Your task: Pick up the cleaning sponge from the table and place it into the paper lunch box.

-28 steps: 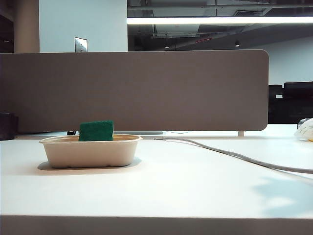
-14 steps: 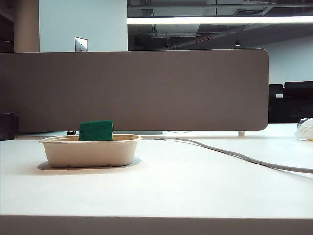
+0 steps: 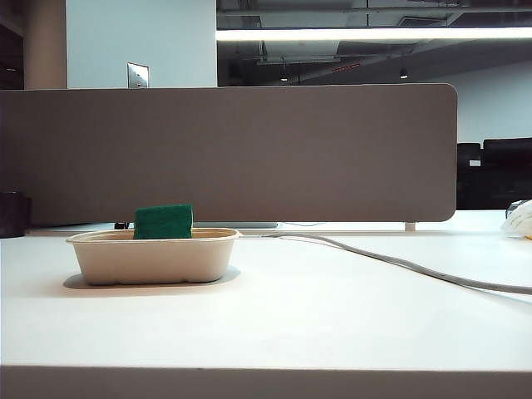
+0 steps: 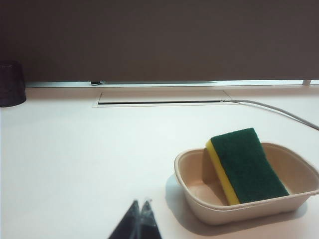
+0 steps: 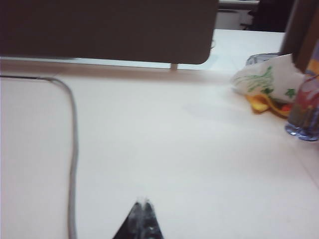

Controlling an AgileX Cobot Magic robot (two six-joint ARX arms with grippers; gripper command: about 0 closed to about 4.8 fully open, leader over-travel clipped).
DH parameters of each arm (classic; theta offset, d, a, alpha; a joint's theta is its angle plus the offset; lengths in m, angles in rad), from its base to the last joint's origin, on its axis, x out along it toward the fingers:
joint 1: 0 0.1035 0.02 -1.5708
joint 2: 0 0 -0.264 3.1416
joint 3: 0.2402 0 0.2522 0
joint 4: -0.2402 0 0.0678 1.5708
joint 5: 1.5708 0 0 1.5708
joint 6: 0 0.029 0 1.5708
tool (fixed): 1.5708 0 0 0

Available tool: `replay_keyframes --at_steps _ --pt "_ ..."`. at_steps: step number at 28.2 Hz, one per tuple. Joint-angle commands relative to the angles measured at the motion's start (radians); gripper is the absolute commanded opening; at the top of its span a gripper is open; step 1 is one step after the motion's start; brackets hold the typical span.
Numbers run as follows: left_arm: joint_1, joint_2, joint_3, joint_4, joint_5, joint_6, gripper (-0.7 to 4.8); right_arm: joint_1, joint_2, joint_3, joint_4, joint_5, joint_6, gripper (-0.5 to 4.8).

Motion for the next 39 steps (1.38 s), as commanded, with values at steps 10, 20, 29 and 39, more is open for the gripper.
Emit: replay_keyframes --at_steps 10,20,29,39 --pt "-0.001 0.001 0.001 0.013 -0.002 0.001 -0.06 -0.049 -0.057 -0.01 0.029 -0.006 0.004 -0.04" --pt "-0.001 0.001 0.001 0.013 -0.002 0.001 -0.05 -0.047 -0.057 -0.01 0.03 -0.006 0.004 -0.04" --pt "-0.001 0.001 0.001 0.013 -0.002 0.001 -0.05 -0.047 -0.057 -0.01 0.029 -0.006 0.004 -0.04" --pt "-0.001 0.001 0.001 0.013 -0.002 0.001 -0.05 -0.047 -0.057 -0.01 0.029 -0.006 0.004 -0.04"
